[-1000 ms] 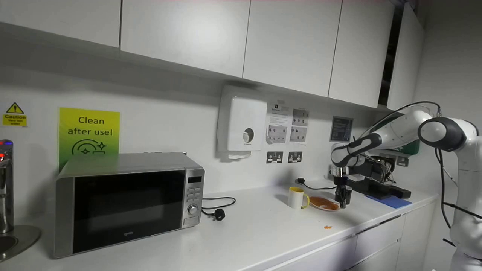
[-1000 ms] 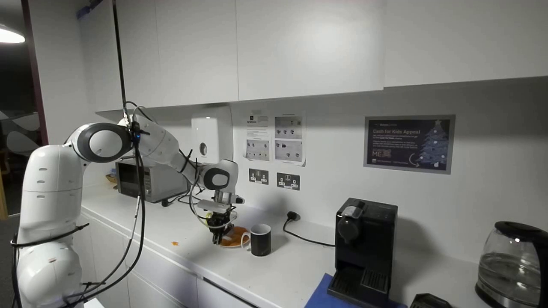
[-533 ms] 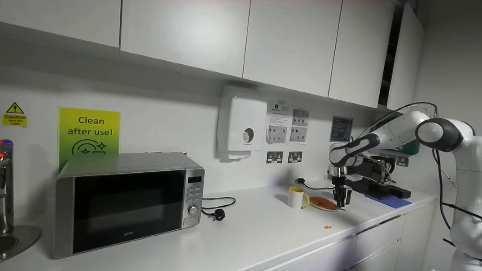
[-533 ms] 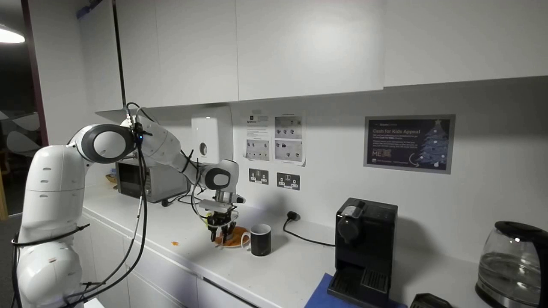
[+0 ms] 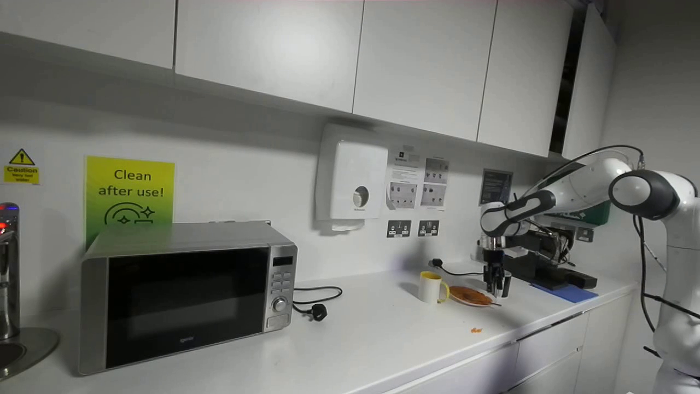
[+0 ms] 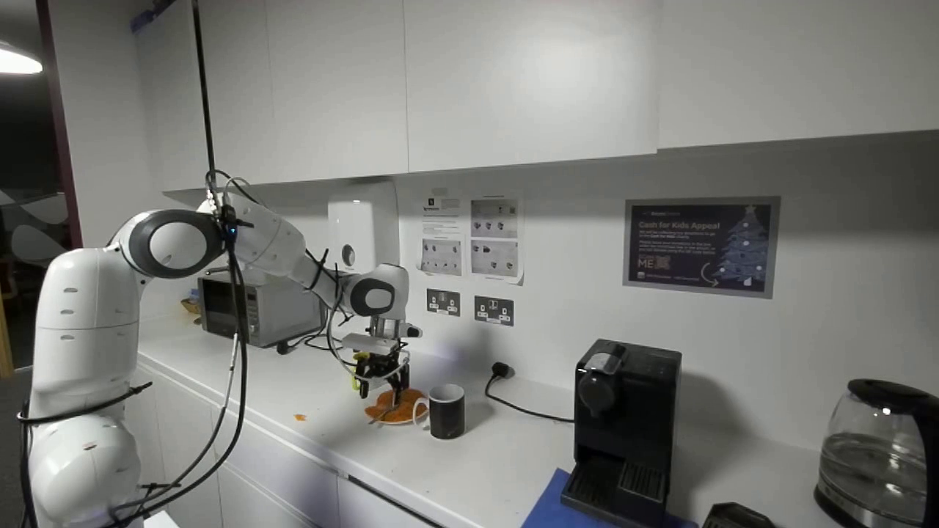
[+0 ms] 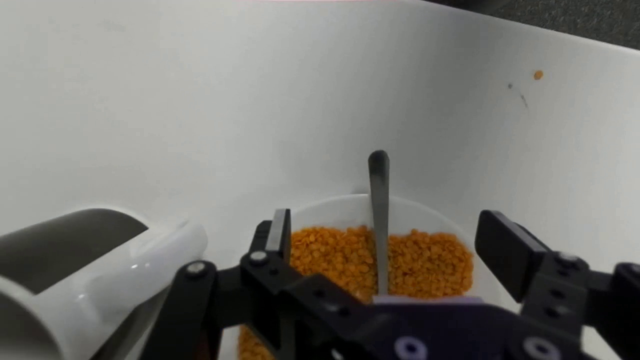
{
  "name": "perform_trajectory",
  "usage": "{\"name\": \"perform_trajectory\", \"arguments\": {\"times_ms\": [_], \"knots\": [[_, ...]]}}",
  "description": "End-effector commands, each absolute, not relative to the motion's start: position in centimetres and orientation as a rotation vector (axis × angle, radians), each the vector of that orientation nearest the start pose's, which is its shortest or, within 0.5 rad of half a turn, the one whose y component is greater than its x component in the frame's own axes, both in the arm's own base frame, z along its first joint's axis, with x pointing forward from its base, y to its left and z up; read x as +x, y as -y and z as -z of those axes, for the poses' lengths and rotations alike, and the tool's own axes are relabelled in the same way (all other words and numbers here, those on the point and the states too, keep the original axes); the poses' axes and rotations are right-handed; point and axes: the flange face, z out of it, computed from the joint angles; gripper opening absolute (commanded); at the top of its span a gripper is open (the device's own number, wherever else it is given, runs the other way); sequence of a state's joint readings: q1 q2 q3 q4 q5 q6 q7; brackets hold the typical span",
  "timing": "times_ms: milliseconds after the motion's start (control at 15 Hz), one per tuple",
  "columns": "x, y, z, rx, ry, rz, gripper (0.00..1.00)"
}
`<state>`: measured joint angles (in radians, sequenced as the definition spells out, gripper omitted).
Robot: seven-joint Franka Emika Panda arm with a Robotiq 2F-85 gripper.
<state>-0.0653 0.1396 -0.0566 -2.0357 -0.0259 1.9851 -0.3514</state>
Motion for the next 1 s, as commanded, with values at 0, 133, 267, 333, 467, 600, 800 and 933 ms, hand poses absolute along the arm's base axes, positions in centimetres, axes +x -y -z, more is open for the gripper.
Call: {"name": "perform_trajectory", "arguments": {"times_ms": [0, 133, 267, 333, 467, 600, 800, 933], "knots": [[53.2, 7.8, -41.7, -3.186, 0.254, -0.181, 1.00], [52.2, 7.9, -44.3, -3.216, 0.164, -0.116, 1.00], [50.9, 7.8, -46.6, -3.237, 0.086, -0.052, 1.00], [50.3, 7.8, -47.6, -3.242, 0.052, -0.021, 1.00], [48.6, 7.8, -49.5, -3.252, -0.003, 0.042, 1.00], [47.2, 8.0, -50.7, -3.281, -0.017, 0.102, 1.00], [45.1, 8.3, -52.2, -3.314, 0.056, 0.185, 1.00], [44.2, 8.2, -53.0, -3.311, 0.114, 0.293, 1.00]]}}
